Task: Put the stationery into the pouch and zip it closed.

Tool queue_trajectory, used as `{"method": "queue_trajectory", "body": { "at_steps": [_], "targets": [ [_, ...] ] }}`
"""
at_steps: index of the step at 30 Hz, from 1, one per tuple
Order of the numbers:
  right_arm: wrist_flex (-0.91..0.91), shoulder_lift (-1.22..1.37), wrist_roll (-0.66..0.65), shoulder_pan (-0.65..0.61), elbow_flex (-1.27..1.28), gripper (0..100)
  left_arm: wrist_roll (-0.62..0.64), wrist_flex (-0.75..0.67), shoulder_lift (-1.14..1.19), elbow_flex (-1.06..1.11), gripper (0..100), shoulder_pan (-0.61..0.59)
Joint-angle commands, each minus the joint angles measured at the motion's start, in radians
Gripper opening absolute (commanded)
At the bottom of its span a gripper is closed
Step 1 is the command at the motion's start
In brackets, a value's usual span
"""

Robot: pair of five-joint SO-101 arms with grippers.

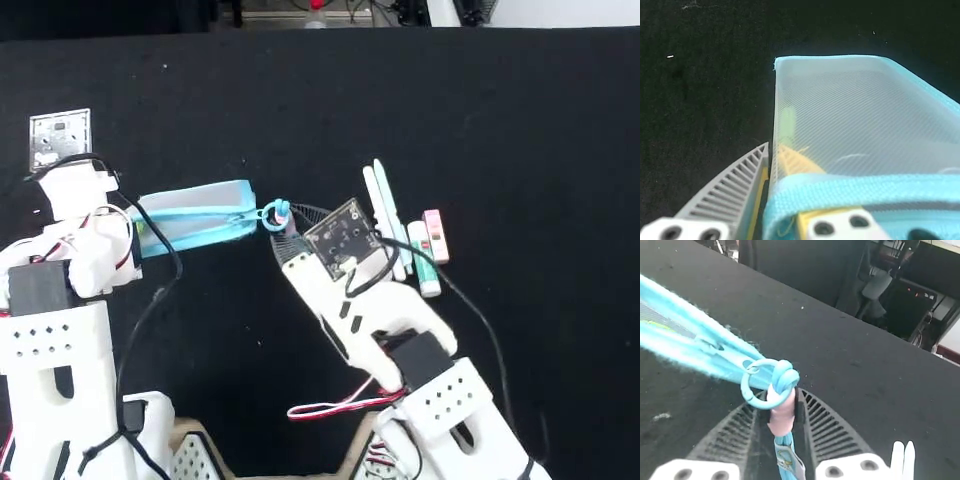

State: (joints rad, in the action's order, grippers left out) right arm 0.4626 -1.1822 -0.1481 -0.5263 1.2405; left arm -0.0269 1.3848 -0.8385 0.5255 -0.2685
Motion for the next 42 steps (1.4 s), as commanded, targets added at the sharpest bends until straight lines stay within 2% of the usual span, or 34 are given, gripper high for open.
{"method": "queue_trajectory", "body": {
  "at_steps": [1, 10, 23, 26, 32, 37, 42],
  "targets": [
    [0.049, -0.019, -0.006, 0.043, -0.077, 1.0, 0.014, -0.009, 0.000, -0.015, 3, -0.008],
    [0.054, -0.012, -0.011, 0.147, -0.071, 1.0, 0.014, -0.009, 0.000, -0.015, 3, -0.008],
    [0.097, -0.018, -0.011, 0.098, -0.071, 1.1, 0.014, -0.009, 0.000, -0.015, 3, -0.008],
    [0.212, -0.018, -0.002, 0.094, -0.124, 2.3, 0.014, -0.009, 0.000, -0.015, 3, -0.008],
    [0.631, -0.010, 0.080, 0.054, -0.449, 23.1, 0.014, -0.009, 0.000, -0.015, 3, -0.008],
    [0.776, -0.010, 0.075, 0.083, -0.690, 17.5, 0.014, -0.009, 0.000, -0.015, 3, -0.008],
    [0.789, 0.058, 0.081, 0.226, -0.765, 12.8, 0.014, -0.009, 0.000, -0.015, 3, -0.008]
  ]
}}
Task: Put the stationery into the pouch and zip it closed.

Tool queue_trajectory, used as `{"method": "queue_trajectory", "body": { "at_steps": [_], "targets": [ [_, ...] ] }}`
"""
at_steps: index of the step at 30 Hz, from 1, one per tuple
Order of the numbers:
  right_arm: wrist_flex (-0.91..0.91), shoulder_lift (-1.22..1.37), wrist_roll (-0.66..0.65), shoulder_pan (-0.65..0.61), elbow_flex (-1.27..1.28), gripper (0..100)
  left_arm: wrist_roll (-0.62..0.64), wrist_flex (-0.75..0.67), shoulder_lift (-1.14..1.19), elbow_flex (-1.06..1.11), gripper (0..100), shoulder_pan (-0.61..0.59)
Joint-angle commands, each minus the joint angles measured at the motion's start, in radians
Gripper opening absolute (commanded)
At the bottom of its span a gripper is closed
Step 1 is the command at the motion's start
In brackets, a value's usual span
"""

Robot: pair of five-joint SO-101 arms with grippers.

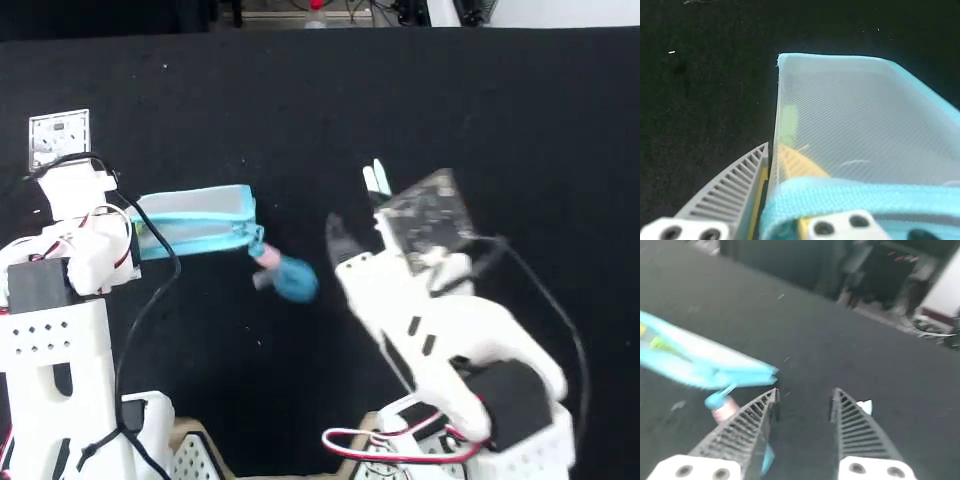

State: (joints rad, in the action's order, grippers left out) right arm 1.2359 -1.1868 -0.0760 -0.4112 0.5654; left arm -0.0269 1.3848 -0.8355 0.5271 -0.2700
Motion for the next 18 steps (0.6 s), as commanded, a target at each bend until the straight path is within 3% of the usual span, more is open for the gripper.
{"method": "queue_trajectory", "body": {
  "at_steps": [1, 11, 18],
  "targets": [
    [0.025, 0.101, 0.009, 0.141, -0.091, 12.7, 0.014, -0.009, -0.003, -0.016, 3, -0.007],
    [0.011, 0.604, 0.009, 0.393, -0.125, 12.7, 0.014, -0.008, -0.003, -0.016, 3, -0.007],
    [0.015, 0.865, 0.006, 0.493, -0.229, 12.7, 0.014, -0.008, -0.003, -0.016, 3, -0.007]
  ]
}}
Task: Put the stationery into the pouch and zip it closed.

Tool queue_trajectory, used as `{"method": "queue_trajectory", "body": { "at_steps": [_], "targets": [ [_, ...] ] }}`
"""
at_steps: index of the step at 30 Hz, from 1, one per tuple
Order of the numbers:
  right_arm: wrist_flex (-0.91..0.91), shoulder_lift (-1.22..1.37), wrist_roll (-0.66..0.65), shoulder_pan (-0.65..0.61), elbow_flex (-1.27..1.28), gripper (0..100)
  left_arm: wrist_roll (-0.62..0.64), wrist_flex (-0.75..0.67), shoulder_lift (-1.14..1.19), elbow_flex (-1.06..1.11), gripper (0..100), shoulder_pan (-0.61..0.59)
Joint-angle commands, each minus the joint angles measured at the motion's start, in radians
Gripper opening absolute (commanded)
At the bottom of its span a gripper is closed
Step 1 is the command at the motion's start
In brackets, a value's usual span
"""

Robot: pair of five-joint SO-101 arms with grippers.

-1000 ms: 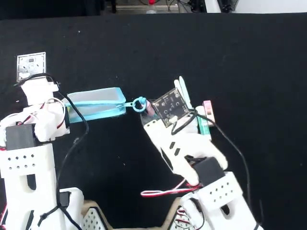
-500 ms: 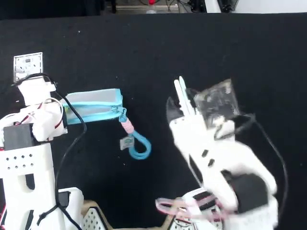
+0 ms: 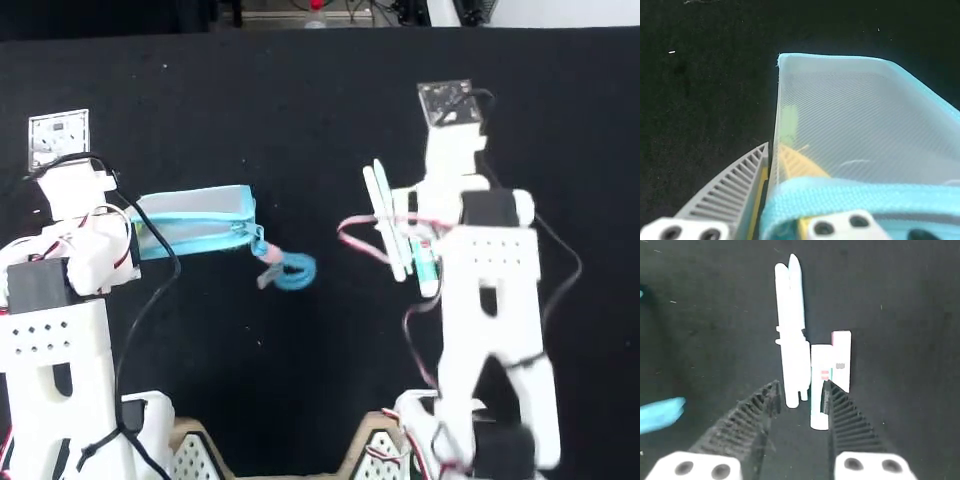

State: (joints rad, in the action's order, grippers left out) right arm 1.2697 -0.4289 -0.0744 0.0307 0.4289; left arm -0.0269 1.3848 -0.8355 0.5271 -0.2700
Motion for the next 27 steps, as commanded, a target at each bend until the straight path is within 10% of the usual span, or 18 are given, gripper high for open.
{"method": "queue_trajectory", "body": {
  "at_steps": [1, 27],
  "targets": [
    [-0.020, 0.139, 0.005, 0.058, -0.102, 12.7, 0.014, -0.008, -0.003, -0.016, 3, -0.007],
    [-0.014, 0.964, -0.011, 0.164, -0.671, 12.8, 0.014, -0.003, -0.003, -0.016, 3, -0.008]
  ]
}}
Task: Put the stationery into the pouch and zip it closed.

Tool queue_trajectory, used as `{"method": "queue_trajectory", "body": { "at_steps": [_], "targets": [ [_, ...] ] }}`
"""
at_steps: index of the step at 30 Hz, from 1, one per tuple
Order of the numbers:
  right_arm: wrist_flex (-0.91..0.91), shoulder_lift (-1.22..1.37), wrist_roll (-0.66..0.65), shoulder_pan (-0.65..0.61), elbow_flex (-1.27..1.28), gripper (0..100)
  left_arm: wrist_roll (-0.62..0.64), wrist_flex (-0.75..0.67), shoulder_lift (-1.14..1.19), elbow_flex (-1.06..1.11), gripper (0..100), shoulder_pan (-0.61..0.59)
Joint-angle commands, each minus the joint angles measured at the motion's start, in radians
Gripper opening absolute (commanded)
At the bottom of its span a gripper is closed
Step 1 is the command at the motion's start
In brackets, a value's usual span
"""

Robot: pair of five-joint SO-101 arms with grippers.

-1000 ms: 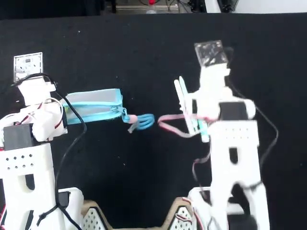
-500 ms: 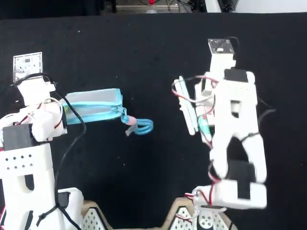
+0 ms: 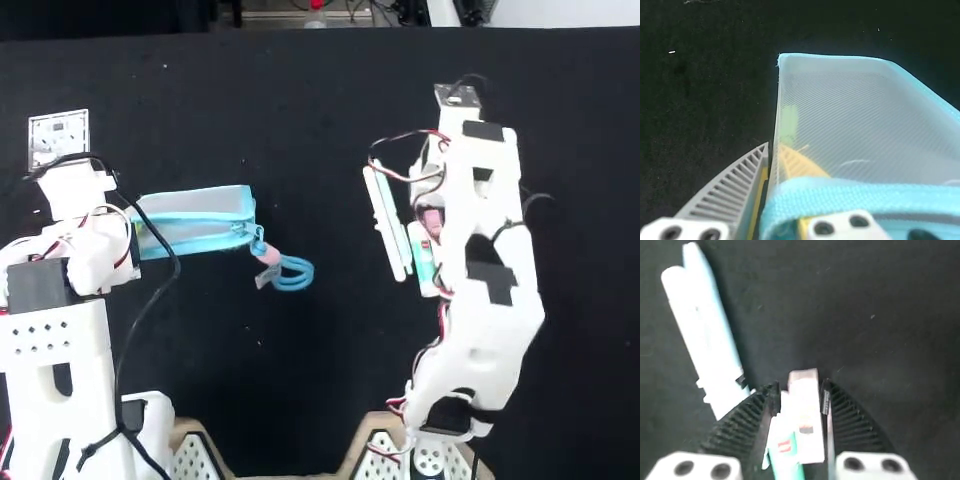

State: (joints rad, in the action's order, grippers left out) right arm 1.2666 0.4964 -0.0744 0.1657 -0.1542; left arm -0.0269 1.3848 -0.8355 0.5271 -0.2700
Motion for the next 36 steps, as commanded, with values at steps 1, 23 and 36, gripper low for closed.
{"method": "queue_trajectory", "body": {
  "at_steps": [1, 23, 36],
  "targets": [
    [-0.011, 0.054, -0.031, 0.029, -0.093, 12.8, 0.014, -0.003, -0.003, -0.016, 3, -0.008],
    [0.213, 0.119, -0.350, 0.178, -0.363, 1.4, 0.014, -0.003, -0.003, -0.016, 3, -0.015],
    [0.094, 0.120, -0.640, 0.379, -0.182, 1.6, 0.014, -0.003, -0.003, -0.016, 3, -0.015]
  ]
}}
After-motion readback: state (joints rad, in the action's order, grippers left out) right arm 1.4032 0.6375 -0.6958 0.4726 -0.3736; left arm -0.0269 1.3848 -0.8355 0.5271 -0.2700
